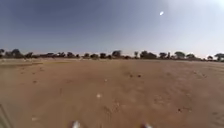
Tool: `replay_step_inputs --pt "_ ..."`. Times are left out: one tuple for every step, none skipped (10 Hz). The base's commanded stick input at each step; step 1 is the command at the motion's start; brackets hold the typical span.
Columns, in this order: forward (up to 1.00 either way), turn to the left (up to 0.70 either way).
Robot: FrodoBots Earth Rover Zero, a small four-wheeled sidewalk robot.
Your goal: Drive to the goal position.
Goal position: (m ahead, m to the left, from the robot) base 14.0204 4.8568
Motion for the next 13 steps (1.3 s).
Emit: replay_step_inputs --pt "0.7 0.0" --pt "0.7 0.0" --pt "0.7 0.0" --pt "0.7 0.0" --pt "0.7 0.0" --pt "0.7 0.0" --pt "0.7 0.0" --pt "0.7 0.0" --pt "0.7 0.0" --pt "0.7 0.0" --pt "0.7 0.0" --pt "0.7 0.0" --pt "0.7 0.0"
